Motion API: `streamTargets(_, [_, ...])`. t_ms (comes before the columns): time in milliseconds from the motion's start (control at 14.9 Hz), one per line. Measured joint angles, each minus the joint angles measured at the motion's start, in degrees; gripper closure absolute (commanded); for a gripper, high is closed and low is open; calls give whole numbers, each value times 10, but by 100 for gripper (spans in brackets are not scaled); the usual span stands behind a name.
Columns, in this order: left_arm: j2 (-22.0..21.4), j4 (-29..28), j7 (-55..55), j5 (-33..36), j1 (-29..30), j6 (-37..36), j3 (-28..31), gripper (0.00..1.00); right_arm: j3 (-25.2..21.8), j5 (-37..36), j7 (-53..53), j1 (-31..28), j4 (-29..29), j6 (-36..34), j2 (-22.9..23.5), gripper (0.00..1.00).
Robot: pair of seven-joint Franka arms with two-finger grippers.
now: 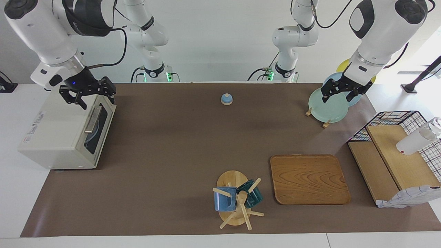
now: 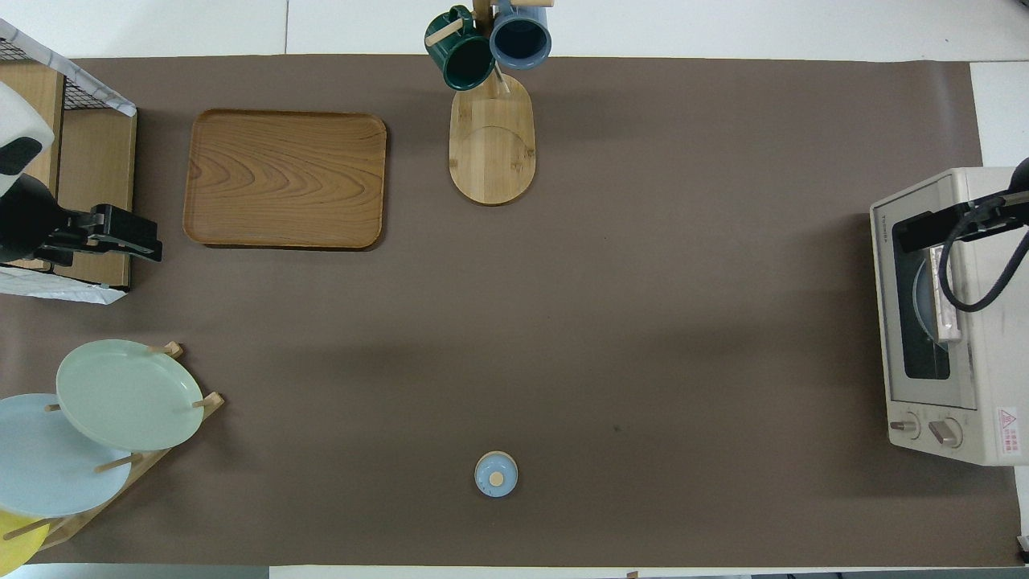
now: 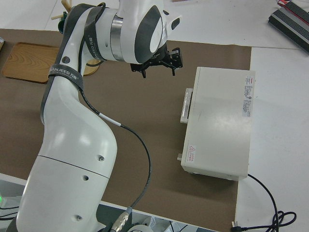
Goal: Put eggplant into oven
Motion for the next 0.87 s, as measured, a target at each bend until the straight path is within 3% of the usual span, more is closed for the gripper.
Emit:
streamTargets(336, [0,0,0,0,0,0,0,0,13,-37,61,49,-17,-17,-14,0])
streamTargets(874, [0,0,0,0,0,0,0,0,-8,-50,76,52,-37,-9,-35,0])
